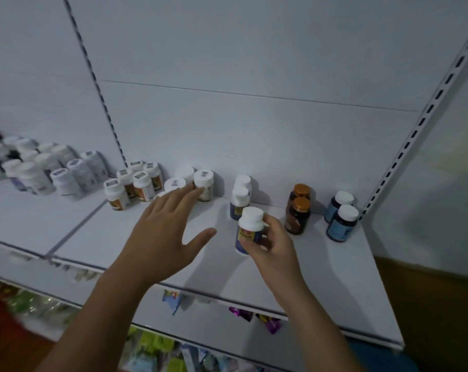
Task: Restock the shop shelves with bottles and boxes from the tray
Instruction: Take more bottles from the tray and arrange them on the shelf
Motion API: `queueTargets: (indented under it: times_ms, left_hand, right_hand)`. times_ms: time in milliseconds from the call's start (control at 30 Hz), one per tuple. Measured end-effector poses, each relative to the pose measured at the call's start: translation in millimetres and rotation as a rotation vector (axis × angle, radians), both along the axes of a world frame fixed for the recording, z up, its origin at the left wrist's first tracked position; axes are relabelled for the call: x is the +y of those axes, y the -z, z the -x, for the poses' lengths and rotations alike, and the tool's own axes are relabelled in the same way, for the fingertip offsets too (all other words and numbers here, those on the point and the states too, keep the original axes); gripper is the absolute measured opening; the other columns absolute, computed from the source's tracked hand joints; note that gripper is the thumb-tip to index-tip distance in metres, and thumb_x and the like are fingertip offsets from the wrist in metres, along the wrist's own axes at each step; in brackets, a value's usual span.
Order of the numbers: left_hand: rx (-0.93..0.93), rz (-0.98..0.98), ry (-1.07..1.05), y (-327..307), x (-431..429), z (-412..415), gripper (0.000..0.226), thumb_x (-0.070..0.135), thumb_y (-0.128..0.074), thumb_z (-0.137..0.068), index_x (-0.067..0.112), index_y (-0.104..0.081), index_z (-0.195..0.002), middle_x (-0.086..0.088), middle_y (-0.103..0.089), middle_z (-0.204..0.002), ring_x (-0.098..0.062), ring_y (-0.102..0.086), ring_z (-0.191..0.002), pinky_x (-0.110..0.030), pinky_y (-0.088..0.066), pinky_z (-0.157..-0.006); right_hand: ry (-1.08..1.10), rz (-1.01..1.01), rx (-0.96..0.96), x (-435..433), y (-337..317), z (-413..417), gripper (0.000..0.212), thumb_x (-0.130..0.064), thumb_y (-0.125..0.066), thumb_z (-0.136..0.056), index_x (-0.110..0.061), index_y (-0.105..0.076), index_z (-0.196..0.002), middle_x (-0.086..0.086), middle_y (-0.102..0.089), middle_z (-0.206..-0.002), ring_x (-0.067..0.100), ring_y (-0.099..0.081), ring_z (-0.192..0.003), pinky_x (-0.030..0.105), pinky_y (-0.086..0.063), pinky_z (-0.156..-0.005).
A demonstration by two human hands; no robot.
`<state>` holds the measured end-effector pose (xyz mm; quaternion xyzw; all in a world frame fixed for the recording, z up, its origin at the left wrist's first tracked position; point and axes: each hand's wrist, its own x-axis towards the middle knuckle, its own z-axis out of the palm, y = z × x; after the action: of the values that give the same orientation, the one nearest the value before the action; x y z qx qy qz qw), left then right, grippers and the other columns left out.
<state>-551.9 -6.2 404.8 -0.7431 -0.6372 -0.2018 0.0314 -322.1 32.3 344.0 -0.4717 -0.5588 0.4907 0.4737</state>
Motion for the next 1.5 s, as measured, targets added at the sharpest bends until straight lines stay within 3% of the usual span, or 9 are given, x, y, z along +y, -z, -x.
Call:
queueTargets:
  times_ms: [267, 467, 833, 933, 1067, 1167, 1300, 1367, 1500]
  left_hand:
    - [-0.086, 0.031, 0.131, 17, 30, 30, 0.081, 0.076, -0.040, -0.097, 0.026, -0.034, -0.161, 0.005, -0.038, -0.166, -0.016, -0.034, -0.152, -0.043, -0.034, -0.124]
    - [-0.124, 0.022, 0.220, 22, 49, 43, 0.078, 0.074, -0.042, -0.098, 0.029, -0.030, -0.161, 0.007, -0.036, -0.167, -0.014, -0.034, -0.152, -0.044, -0.035, -0.124]
    - [-0.164, 0.020, 0.308, 25, 62, 49, 0.072, 0.068, -0.047, -0.101, 0.027, -0.036, -0.159, 0.006, -0.038, -0.165, -0.015, -0.037, -0.150, -0.045, -0.038, -0.122]
    - [-0.161, 0.016, 0.300, 21, 60, 45, 0.073, 0.069, -0.044, -0.100, 0.028, -0.036, -0.159, 0.007, -0.038, -0.165, -0.016, -0.037, -0.151, -0.047, -0.037, -0.122]
    - [-0.129, 0.005, 0.267, 13, 54, 42, 0.076, 0.071, -0.044, -0.100, 0.028, -0.032, -0.161, 0.007, -0.036, -0.166, -0.015, -0.034, -0.152, -0.044, -0.032, -0.125]
    - [-0.114, 0.000, 0.203, 4, 45, 41, 0.078, 0.070, -0.048, -0.099, 0.027, -0.031, -0.162, 0.005, -0.037, -0.166, -0.017, -0.034, -0.153, -0.044, -0.033, -0.125]
    - [-0.119, -0.010, 0.081, -6, 17, 49, 0.076, 0.070, -0.050, -0.099, 0.029, -0.032, -0.161, 0.006, -0.041, -0.164, -0.018, -0.040, -0.149, -0.044, -0.038, -0.121]
    - [-0.099, -0.020, 0.006, -8, -4, 57, 0.077, 0.072, -0.048, -0.097, 0.031, -0.033, -0.160, 0.009, -0.042, -0.162, -0.017, -0.041, -0.148, -0.044, -0.040, -0.119]
    - [-0.032, 0.022, -0.208, -8, -61, 82, 0.081, 0.079, -0.041, -0.095, 0.036, -0.026, -0.161, 0.010, -0.038, -0.165, -0.017, -0.037, -0.150, -0.045, -0.037, -0.121]
  right_hand:
    - [0.177, 0.020, -0.158, 49, 32, 39, 0.046, -0.016, -0.084, -0.086, -0.038, -0.060, -0.119, -0.016, -0.071, -0.117, 0.002, -0.069, -0.107, 0.033, -0.057, -0.098]
    - [0.253, -0.005, -0.200, 49, 43, 55, 0.050, -0.019, -0.086, -0.085, -0.026, -0.064, -0.129, -0.012, -0.073, -0.118, 0.006, -0.070, -0.106, 0.040, -0.059, -0.098]
    - [0.340, 0.006, -0.200, 48, 45, 58, 0.062, -0.029, -0.094, -0.076, -0.028, -0.065, -0.130, -0.009, -0.074, -0.117, 0.007, -0.071, -0.105, 0.042, -0.060, -0.097]
    - [0.323, 0.041, -0.190, 43, 41, 55, 0.076, -0.039, -0.095, -0.073, -0.031, -0.056, -0.139, -0.009, -0.070, -0.125, 0.010, -0.068, -0.113, 0.042, -0.058, -0.102]
    - [0.305, -0.030, -0.301, 20, 23, 46, 0.071, -0.037, -0.086, -0.085, -0.035, -0.048, -0.144, -0.009, -0.057, -0.138, 0.010, -0.057, -0.124, 0.036, -0.050, -0.108]
    - [0.231, -0.178, -0.376, 5, 4, 36, 0.067, -0.045, -0.077, -0.090, -0.036, -0.045, -0.148, -0.015, -0.051, -0.146, 0.003, -0.048, -0.135, 0.030, -0.042, -0.113]
    - [0.083, -0.337, -0.457, -14, -33, 35, 0.068, -0.055, -0.069, -0.090, -0.036, -0.042, -0.150, -0.020, -0.044, -0.144, -0.008, -0.038, -0.136, 0.001, -0.029, -0.104]
    - [-0.042, -0.384, -0.460, -23, -49, 42, 0.070, -0.060, -0.066, -0.090, -0.039, -0.038, -0.151, -0.022, -0.040, -0.144, -0.005, -0.039, -0.136, 0.006, -0.032, -0.105]
    - [-0.301, -0.452, -0.497, -33, -63, 75, 0.075, -0.068, -0.059, -0.089, -0.044, -0.029, -0.154, -0.021, -0.034, -0.154, 0.003, -0.034, -0.144, 0.030, -0.037, -0.116]
